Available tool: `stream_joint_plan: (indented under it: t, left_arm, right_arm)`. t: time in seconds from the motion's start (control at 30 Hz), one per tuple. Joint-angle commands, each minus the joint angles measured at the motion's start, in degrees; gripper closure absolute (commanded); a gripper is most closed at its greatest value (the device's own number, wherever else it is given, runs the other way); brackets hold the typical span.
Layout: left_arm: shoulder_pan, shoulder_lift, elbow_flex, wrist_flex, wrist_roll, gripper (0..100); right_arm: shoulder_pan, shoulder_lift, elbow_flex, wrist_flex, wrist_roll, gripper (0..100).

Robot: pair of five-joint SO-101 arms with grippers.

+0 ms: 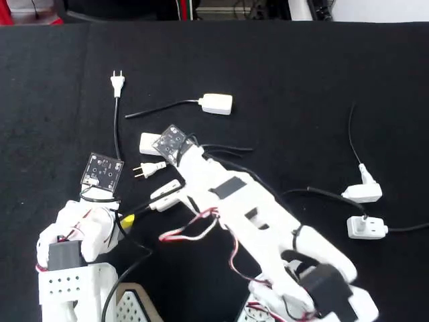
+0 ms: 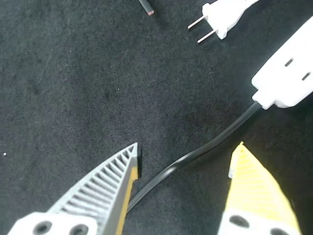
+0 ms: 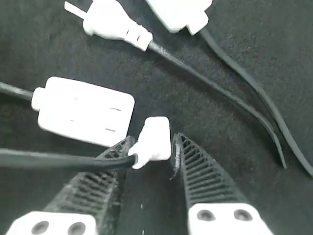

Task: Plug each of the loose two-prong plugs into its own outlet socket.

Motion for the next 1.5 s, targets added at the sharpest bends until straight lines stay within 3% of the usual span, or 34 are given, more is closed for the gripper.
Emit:
stream_joint_plan:
  t: [0.0,0.23,0.53,0.63,0.83,1.07,1.23,1.47]
  left_arm:
    - [-0.7,-0.5,-0.4,-0.1,-0.4,70]
    - [-0.7,-0.5,-0.4,-0.1,-0.4,70]
    - [-0.7,-0.5,-0.4,-0.1,-0.4,70]
    - [-0.7,-0.5,-0.4,-0.1,-0.4,70]
    - [-0.7,-0.5,-0.4,-0.1,-0.4,70]
    - [-0.7,-0.5,-0.4,-0.2,-0.4,70]
    - [-0.7,-0.5,-0.4,-0.2,-0.4,70]
    - [-0.7,-0.5,-0.3,-0.2,-0.4,70]
  right_arm:
    - [1.0,2.7,-5.0,-0.7,0.4,86.1]
    - [1.2,3.2,-5.7,0.0,3.6,91.4]
    - [4.0,3.6,-8.7,4.1,3.9,92.0]
    - [4.3,3.6,-8.8,4.1,4.0,98.2]
    - [4.5,3.5,-8.8,4.2,3.4,98.7]
    - [5.2,3.1,-10.7,4.5,-3.3,98.7]
    - [7.6,2.9,-17.1,11.2,-8.8,98.7]
    - [3.3,-3.1,-18.0,14.7,-20.2,98.7]
